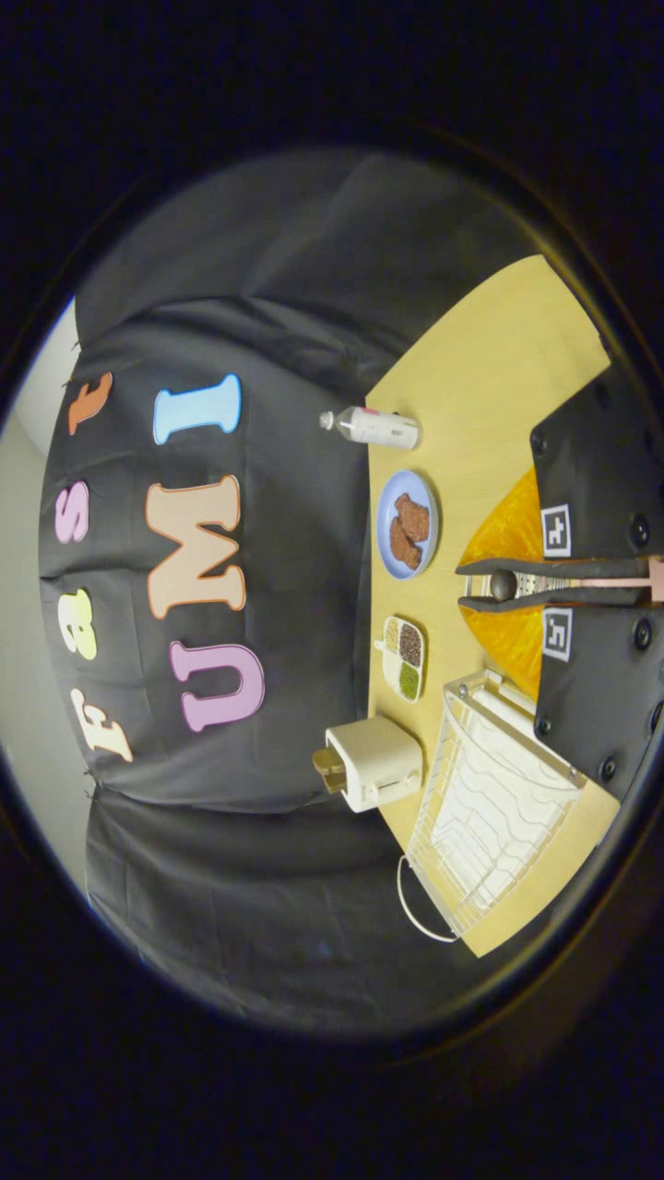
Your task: Take the plate from the dish rack, then take the spoon from the basket and place it into the plate.
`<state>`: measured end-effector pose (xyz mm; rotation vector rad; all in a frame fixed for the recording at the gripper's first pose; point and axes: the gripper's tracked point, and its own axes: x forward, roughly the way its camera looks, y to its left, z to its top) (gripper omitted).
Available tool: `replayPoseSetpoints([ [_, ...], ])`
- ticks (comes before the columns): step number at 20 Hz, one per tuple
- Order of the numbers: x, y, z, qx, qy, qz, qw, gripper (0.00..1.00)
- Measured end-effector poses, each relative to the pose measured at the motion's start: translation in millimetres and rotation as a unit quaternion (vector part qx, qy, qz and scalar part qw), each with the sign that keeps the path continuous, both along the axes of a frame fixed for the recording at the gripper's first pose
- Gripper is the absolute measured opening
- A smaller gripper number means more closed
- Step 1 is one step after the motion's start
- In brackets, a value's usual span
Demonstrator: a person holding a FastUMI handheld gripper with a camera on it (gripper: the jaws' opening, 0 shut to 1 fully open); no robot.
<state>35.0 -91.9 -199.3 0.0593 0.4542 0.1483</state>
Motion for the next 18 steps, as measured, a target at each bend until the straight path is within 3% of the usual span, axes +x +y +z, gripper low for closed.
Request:
replayPoseSetpoints([
  [11,-52,12,60,0.043,-0.007,-0.041,0.998,0.06],
  [18,-87,7,51,0.046,0.015,-0.057,0.997,0.06],
])
